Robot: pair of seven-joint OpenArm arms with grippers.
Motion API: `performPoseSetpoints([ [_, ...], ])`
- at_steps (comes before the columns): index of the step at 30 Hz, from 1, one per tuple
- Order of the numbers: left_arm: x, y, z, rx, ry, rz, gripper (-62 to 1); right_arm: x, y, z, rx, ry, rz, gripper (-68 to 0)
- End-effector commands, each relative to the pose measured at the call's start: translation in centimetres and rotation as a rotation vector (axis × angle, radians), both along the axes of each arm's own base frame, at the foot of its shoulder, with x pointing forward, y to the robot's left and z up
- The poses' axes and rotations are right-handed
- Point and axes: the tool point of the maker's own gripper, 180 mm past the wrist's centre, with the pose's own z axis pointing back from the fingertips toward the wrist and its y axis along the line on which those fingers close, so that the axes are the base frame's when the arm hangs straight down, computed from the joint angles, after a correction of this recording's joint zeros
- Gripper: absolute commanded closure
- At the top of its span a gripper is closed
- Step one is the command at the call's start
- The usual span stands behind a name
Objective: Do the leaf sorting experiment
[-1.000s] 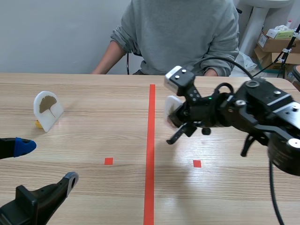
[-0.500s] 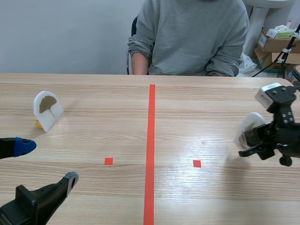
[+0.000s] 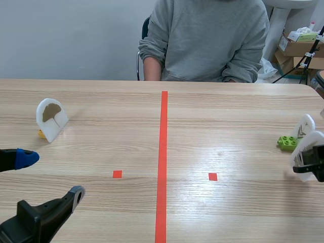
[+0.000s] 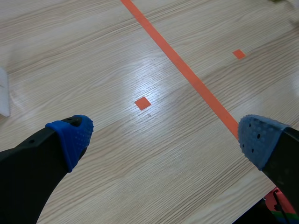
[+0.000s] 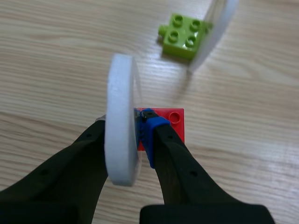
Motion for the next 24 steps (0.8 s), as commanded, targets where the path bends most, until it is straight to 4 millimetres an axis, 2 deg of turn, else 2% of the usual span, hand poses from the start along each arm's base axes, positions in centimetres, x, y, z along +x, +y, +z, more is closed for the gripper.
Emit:
performPoseSetpoints([
  [1, 0.28, -0.09, 0.61, -0.015, -0.022, 0.002, -62.3, 0.66, -0.98, 0.64, 0.002, -0.034, -0.025, -1.7],
  [5, 0.28, -0.09, 0.61, -0.015, -0.022, 0.002, -62.3, 0.20, -1.85, 0.02, 0.014, -0.031, -0.060, -1.7],
  [10, 0.27, -0.09, 0.60, -0.014, -0.022, 0.002, -62.3, 0.25, -1.85, 0.07, 0.021, -0.039, -0.064, -3.7],
  [11, 0.27, -0.09, 0.60, -0.014, -0.022, 0.002, -62.3, 0.26, -1.88, 0.07, 0.022, -0.039, -0.066, -6.6],
  [16, 0.27, -0.09, 0.60, -0.014, -0.022, 0.002, -62.3, 0.26, -1.90, 0.07, 0.022, -0.039, -0.068, -30.7],
  [24, 0.27, -0.09, 0.60, -0.014, -0.022, 0.002, -62.3, 0.14, -1.86, -0.06, 0.029, -0.029, -0.071, -57.6],
])
